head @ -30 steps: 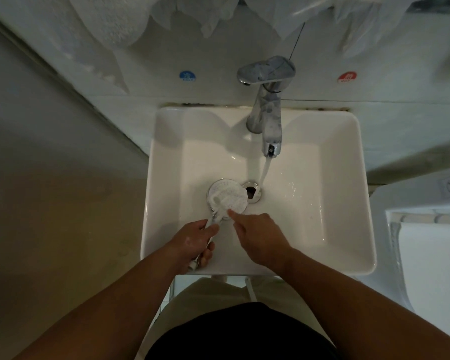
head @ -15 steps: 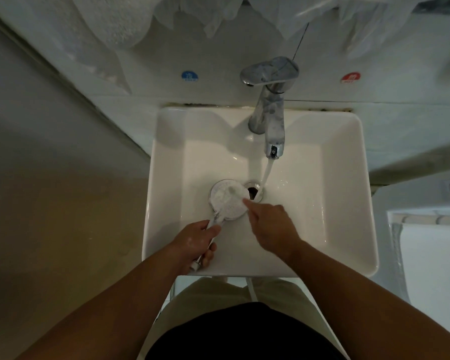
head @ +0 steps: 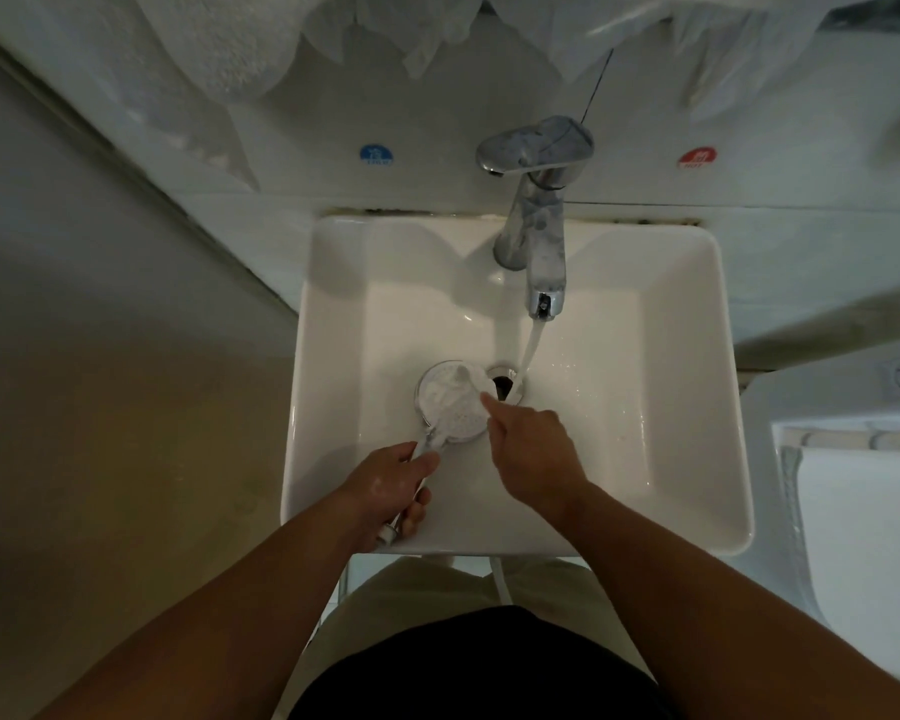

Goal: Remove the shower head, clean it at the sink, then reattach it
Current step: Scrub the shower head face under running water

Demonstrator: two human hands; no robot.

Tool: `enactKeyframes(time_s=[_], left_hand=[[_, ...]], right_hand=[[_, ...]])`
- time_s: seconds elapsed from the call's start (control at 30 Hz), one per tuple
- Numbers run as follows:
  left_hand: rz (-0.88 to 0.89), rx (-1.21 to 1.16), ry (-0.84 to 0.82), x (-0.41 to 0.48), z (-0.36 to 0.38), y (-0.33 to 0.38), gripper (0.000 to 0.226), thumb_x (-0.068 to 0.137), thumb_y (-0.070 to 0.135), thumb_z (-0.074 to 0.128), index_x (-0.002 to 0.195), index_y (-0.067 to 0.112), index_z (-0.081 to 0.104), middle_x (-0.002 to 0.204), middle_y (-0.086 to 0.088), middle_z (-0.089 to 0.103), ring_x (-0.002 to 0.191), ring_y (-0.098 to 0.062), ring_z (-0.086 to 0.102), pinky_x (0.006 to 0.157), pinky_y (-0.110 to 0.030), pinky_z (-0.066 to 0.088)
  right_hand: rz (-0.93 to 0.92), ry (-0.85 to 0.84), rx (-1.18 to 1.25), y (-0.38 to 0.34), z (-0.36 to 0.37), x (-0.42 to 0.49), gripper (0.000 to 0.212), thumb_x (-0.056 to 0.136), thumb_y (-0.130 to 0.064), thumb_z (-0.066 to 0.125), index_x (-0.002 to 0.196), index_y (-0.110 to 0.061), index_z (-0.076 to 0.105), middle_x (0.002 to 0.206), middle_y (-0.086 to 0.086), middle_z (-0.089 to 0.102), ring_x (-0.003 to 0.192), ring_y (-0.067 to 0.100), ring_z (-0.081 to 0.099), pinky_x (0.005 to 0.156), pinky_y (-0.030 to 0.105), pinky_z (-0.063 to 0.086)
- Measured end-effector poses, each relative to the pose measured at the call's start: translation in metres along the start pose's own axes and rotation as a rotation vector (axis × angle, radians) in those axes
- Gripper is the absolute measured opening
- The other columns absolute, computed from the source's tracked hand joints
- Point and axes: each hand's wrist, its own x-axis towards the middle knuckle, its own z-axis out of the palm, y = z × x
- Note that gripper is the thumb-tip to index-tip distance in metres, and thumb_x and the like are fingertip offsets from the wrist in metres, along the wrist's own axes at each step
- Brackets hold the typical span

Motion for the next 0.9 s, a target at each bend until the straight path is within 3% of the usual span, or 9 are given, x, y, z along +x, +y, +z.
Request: enactKeyframes(time_s=[0.13,0.2,0.3,0.4,0.5,0.57,0.63,0.77,0.9], left_hand=[[0.002,-0.001,-0.006,0.0,0.0,0.0,0.023,0.104,0.031,0.055,0.108,0.013,0.068,0.065,-0.008,0.055,0.043,-0.015,0.042,0.044,-0.023,0.035],[0.004,0.002,0.0,0.0,0.0,0.0,0.022,0.104,0.031,0.055,0.109,0.014,0.067,0.065,-0.008,0.055,0.042,-0.015,0.042,0.044,-0.024,0.035],[0.007,0.01,0.003,-0.001,0.001,0.001,0.022,0.104,0.031,0.055,0.11,0.013,0.066,0.066,-0.008,0.054,0.041,-0.014,0.041,0.044,-0.023,0.035],[0.006,0.022,0.005,-0.001,0.0,0.001,0.024,0.104,0.032,0.055,0.11,0.012,0.066,0.067,-0.008,0.055,0.043,-0.015,0.042,0.046,-0.025,0.035],[0.015,0.027,0.007,-0.002,0.0,0.002,0.024,0.104,0.031,0.054,0.109,0.012,0.067,0.066,-0.008,0.055,0.044,-0.015,0.042,0.047,-0.026,0.035],[0.018,0.027,0.003,-0.002,0.0,0.002,0.024,0.104,0.03,0.054,0.11,0.011,0.067,0.065,-0.007,0.055,0.044,-0.016,0.041,0.047,-0.027,0.035],[0.014,0.028,0.003,-0.002,0.0,0.001,0.024,0.104,0.031,0.054,0.11,0.011,0.067,0.064,-0.007,0.055,0.044,-0.016,0.041,0.047,-0.026,0.034],[0.003,0.023,0.008,0.0,0.0,0.0,0.023,0.104,0.032,0.055,0.11,0.014,0.068,0.065,-0.007,0.055,0.044,-0.016,0.042,0.046,-0.025,0.035],[0.006,0.022,-0.001,0.001,0.0,0.0,0.024,0.104,0.032,0.055,0.11,0.013,0.068,0.066,-0.008,0.055,0.043,-0.016,0.043,0.046,-0.025,0.036]], right_hand=[[-0.171,-0.133,0.013,-0.015,0.004,-0.022,0.042,0.108,-0.033,0.037,0.147,-0.026,0.05,0.107,0.01,0.076,0.074,0.017,0.069,0.066,0.024,0.051],[-0.1,-0.094,0.018,-0.007,-0.001,-0.01,0.041,0.108,-0.033,0.038,0.147,-0.029,0.05,0.106,0.01,0.076,0.074,0.018,0.068,0.071,0.031,0.058],[0.048,0.012,-0.019,0.006,-0.009,0.01,0.04,0.106,-0.031,0.04,0.145,-0.03,0.052,0.112,0.012,0.074,0.089,0.029,0.069,0.081,0.038,0.056],[-0.025,-0.057,0.025,-0.007,-0.002,-0.004,0.041,0.108,-0.031,0.039,0.147,-0.026,0.05,0.101,0.011,0.076,0.07,0.016,0.067,0.066,0.025,0.055],[-0.136,-0.127,0.038,-0.011,0.002,-0.019,0.041,0.108,-0.033,0.038,0.146,-0.026,0.051,0.096,0.008,0.075,0.06,0.008,0.058,0.054,0.015,0.041],[-0.088,-0.074,0.047,-0.001,0.001,-0.008,0.04,0.107,-0.034,0.039,0.145,-0.029,0.051,0.1,0.007,0.076,0.063,0.011,0.063,0.058,0.023,0.052],[0.024,-0.003,0.018,0.008,-0.002,0.008,0.041,0.106,-0.035,0.039,0.145,-0.032,0.05,0.107,0.01,0.075,0.078,0.023,0.069,0.073,0.037,0.059],[-0.048,-0.066,0.011,-0.008,0.004,-0.002,0.041,0.107,-0.033,0.038,0.146,-0.026,0.05,0.11,0.011,0.075,0.074,0.017,0.065,0.065,0.023,0.049],[-0.133,-0.138,0.02,-0.011,0.001,-0.01,0.042,0.108,-0.034,0.038,0.147,-0.027,0.05,0.113,0.011,0.075,0.079,0.018,0.069,0.072,0.028,0.056]])
